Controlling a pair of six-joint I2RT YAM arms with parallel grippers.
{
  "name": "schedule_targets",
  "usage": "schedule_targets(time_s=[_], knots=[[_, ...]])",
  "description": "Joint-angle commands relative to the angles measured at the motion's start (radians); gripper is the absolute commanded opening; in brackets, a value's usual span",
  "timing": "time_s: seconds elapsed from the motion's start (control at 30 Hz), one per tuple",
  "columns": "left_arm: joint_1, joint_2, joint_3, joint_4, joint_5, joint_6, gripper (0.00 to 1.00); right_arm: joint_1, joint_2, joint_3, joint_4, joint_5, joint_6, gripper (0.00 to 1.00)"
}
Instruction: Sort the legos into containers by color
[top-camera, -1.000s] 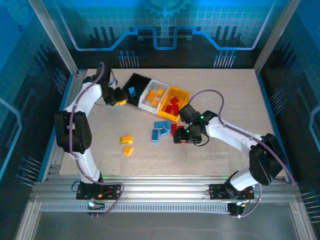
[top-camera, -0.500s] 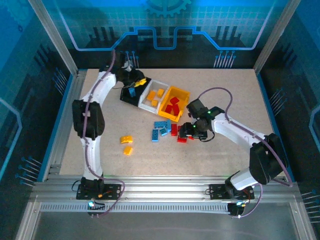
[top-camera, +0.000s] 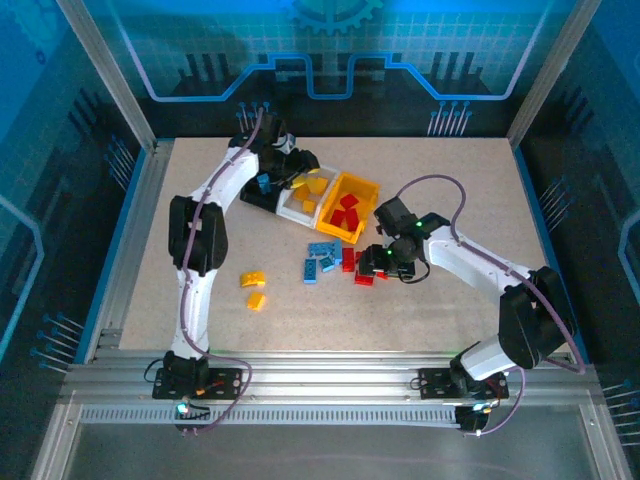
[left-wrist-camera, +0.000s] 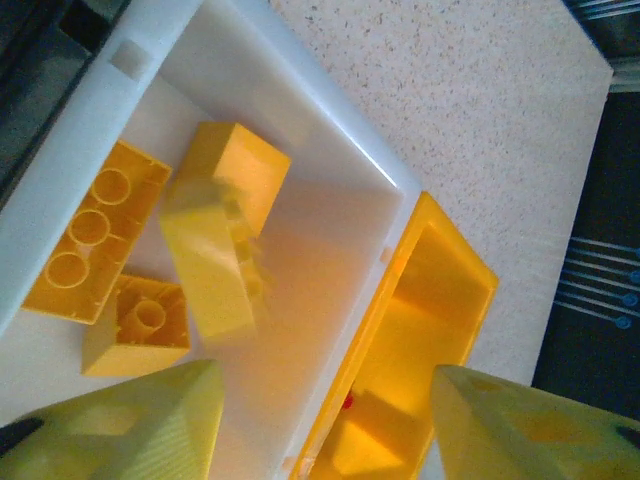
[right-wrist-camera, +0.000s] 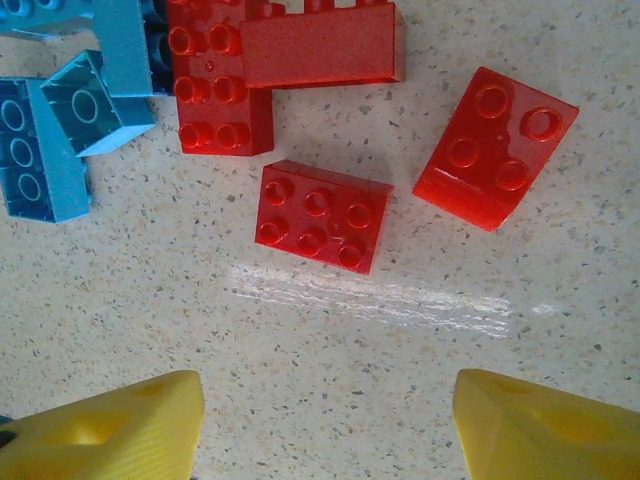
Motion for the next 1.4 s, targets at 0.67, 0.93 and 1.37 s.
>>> schedule_targets(time_s=[0.67,0.93,1.37], knots=[[-0.019,-0.689,-0.721,-0.291,-0.359,0.219,0.72,0.167,0.134,0.155,-0.004,0.013,0.041,0.68],[-0.022,-0.8,-0.988,-0.257,-0.44,0.185,0.95,0.245,0.191,0.2,-0.001,0.016,0.05,0.68],[-0.022,-0.614,-0.98,-0.213,-0.529,0.185,0.99,0.265,0.11,0.11,0.004,0.049,0.081,0.69]])
